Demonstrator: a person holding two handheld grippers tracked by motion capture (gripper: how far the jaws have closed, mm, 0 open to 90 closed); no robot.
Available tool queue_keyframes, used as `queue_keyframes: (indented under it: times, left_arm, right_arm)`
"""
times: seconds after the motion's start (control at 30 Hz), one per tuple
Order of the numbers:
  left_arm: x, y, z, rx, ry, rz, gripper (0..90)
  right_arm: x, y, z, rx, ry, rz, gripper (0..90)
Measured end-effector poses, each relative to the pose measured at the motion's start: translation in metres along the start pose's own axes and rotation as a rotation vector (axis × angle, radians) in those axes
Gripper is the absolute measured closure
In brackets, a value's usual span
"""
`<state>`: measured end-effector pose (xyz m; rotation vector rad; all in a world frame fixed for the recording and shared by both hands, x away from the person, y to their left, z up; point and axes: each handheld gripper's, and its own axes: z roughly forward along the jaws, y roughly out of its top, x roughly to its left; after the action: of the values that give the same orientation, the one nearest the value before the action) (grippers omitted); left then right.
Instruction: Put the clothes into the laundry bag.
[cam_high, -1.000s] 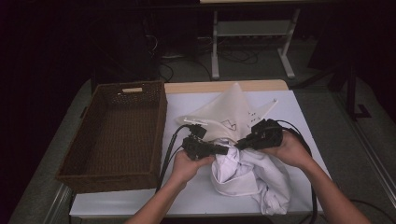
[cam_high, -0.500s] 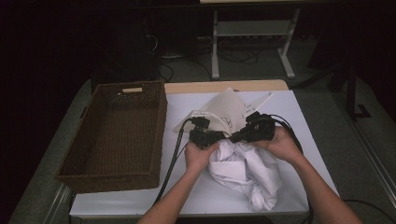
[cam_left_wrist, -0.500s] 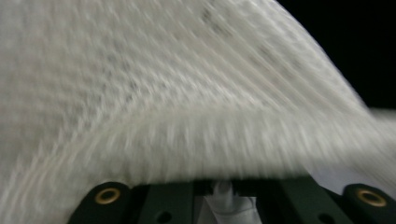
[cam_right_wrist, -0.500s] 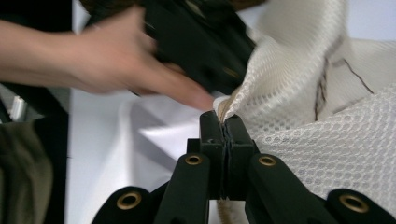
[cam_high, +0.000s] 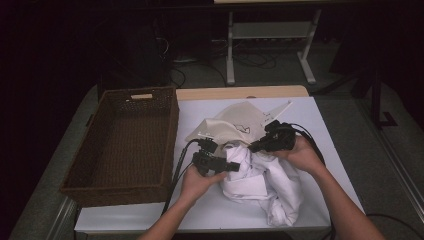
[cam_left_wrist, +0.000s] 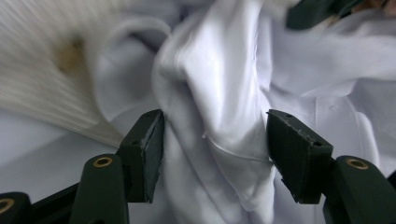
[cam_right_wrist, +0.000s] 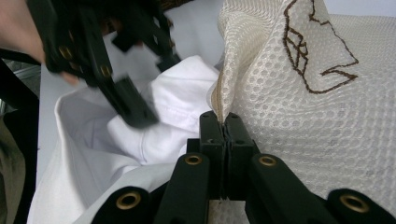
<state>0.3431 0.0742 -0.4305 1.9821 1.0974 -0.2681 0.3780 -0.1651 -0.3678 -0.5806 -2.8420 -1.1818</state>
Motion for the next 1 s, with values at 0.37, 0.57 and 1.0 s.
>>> queue_keyframes:
  times: [0.37,0.57,1.0]
  left_arm:
    - [-0.006,0.017,-0.001,-0.179,0.009,0.019,80.5]
    - [-0.003,0.033,0.003,-0.195,0.031,0.012,80.6]
    - [-0.011,0.014,-0.040,-0.091,0.059,0.091,45.0]
  right_arm:
    - [0.015,0.003,0.000,0.034,0.029,-0.036,88.6]
    - [0.029,0.009,-0.009,-0.011,0.070,-0.056,88.7]
    - [0.000,-0.004,0.005,0.046,0.016,0.005,88.6]
